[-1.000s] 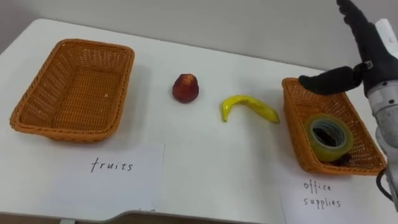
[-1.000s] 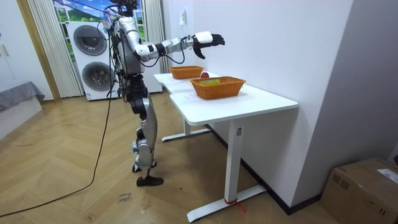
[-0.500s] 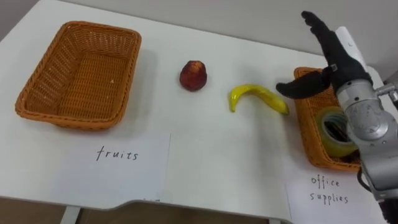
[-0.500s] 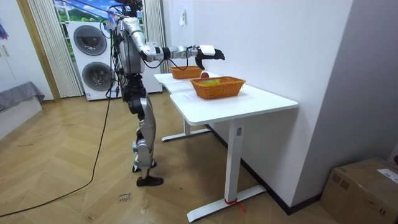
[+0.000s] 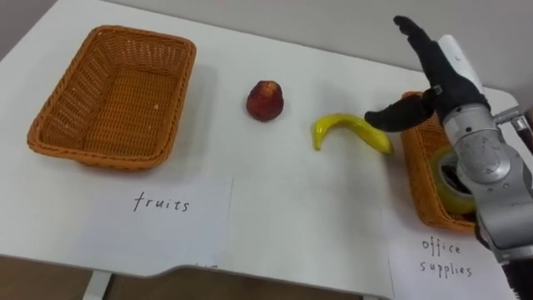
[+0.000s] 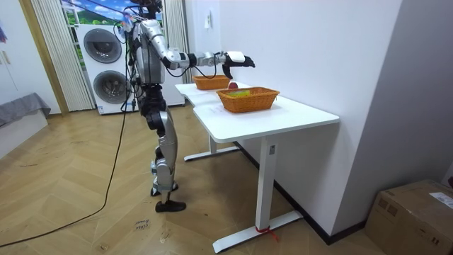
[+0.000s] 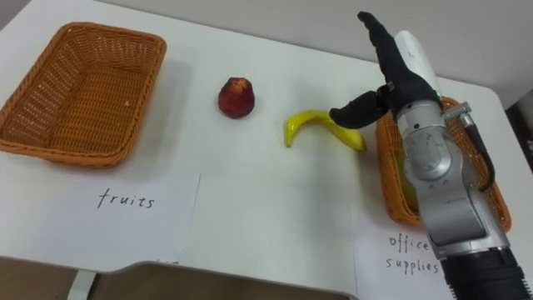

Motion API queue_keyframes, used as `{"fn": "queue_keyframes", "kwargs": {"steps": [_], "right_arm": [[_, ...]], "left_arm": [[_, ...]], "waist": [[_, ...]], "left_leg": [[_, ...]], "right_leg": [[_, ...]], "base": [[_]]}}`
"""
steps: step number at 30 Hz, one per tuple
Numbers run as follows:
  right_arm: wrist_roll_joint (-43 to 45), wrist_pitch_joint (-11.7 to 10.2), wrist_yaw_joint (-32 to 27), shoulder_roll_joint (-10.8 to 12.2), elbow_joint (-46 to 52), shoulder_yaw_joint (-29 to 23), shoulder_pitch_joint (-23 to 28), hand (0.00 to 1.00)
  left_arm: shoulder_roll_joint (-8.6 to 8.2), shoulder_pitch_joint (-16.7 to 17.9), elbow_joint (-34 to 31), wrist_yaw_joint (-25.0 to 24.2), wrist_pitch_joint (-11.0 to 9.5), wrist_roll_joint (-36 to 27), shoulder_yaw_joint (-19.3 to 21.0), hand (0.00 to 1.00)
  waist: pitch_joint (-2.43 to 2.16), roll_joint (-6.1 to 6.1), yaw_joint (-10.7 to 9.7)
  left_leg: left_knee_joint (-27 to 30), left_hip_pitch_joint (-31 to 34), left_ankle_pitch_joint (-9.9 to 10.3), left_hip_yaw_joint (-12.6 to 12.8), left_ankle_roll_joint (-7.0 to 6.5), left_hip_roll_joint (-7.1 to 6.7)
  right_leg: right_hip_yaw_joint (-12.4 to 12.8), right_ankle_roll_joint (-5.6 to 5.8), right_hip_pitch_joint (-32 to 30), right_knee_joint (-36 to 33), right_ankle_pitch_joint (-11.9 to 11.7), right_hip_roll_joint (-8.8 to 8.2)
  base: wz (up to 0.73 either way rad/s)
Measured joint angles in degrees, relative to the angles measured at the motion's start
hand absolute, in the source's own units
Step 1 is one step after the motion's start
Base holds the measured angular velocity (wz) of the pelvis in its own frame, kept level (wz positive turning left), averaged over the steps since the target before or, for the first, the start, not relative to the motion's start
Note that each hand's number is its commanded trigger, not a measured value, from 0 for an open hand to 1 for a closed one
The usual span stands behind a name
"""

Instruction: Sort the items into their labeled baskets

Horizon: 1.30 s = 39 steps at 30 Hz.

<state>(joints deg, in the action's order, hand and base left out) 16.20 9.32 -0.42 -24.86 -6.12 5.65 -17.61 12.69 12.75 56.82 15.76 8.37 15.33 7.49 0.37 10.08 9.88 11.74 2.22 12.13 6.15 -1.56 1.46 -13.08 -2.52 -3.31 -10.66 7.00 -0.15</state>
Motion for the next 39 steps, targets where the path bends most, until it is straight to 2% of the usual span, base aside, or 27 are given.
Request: {"fn": "queue_keyframes", "kwargs": {"steps": [4, 10, 15, 18, 22, 25, 35, 39], "right_arm": [[0.03, 0.03, 0.15, 0.00, -1.78, 1.20, -1.06, 0.00], [0.00, 0.03, 0.67, -0.06, -2.03, 2.42, -1.56, 0.00], [0.36, 0.05, 0.61, -0.51, -2.12, 5.51, -1.65, 0.00], [0.35, 0.07, 1.21, -0.57, -4.49, 7.19, -3.85, 0.00], [4.43, 0.31, 2.13, -0.66, -7.31, 8.80, -5.92, 0.00], [7.18, 0.59, 3.67, -0.65, -8.81, 9.58, -5.96, 0.00], [12.61, 1.60, 7.08, -0.65, -11.44, 9.81, -6.00, 0.00], [13.75, 2.00, 7.71, -0.65, -13.06, 9.86, -6.20, 0.00]], "left_arm": [[0.13, -0.04, 0.02, -0.95, 0.17, -0.06, -0.01, 0.00], [0.90, -0.06, 0.07, -1.75, 0.32, -0.06, -1.19, 0.00], [1.87, 0.00, 0.07, -1.76, 0.32, -0.18, -2.19, 0.00], [2.04, 0.09, 0.48, -1.76, 0.32, -1.23, -2.20, 0.00], [2.19, 0.13, 0.53, -1.76, 0.42, -1.28, -2.10, 0.00], [2.26, 0.07, 0.41, -1.83, 0.51, -1.27, -2.09, 0.00], [2.26, -0.75, 0.46, -2.83, 1.08, -1.17, -2.10, 0.00], [2.26, -0.76, 0.48, -2.86, 1.19, -1.15, -2.10, 0.00]], "waist": [[0.04, 0.34, 0.09], [-0.25, 0.92, 0.24], [-0.08, 1.26, 0.19], [-0.05, 1.33, 0.11], [-0.02, 1.30, 1.06], [0.00, 1.27, 1.63], [0.07, 1.30, 3.24], [0.25, 1.60, 3.43]], "left_leg": [[-0.04, 0.21, -0.05, -0.05, -0.02, -0.05], [-0.21, 0.15, -0.07, -0.11, -0.02, -0.09], [-0.33, 0.21, -0.08, -0.47, -0.04, -0.11], [-0.30, 0.21, -0.09, -0.52, -0.05, -0.15], [-0.24, 0.16, -0.09, -0.64, -0.06, -0.13], [-0.13, 0.37, -0.09, -1.35, -0.06, -0.16], [-0.07, 0.58, -0.09, -1.79, -0.06, -0.24], [-0.02, 0.62, -0.10, -1.79, -0.06, -0.26]], "right_leg": [[-0.52, 0.00, -0.09, 0.03, 0.00, -0.05], [-1.19, 0.00, -0.08, 0.05, 0.00, 0.15], [-1.33, 0.00, -0.08, 0.10, 0.00, 0.20], [-1.46, 0.00, -0.04, 0.10, 0.00, 0.14], [-2.00, 0.00, 0.05, 0.12, 0.00, 0.15], [-2.90, 0.00, 0.12, 0.13, 0.00, 0.08], [-3.55, 0.00, 0.13, 0.14, 0.00, 0.03], [-4.33, 0.00, 0.16, 0.15, 0.00, -0.06]], "base": [[0.02], [0.00], [0.00], [0.01], [0.01], [0.09], [0.02], [0.00]]}}
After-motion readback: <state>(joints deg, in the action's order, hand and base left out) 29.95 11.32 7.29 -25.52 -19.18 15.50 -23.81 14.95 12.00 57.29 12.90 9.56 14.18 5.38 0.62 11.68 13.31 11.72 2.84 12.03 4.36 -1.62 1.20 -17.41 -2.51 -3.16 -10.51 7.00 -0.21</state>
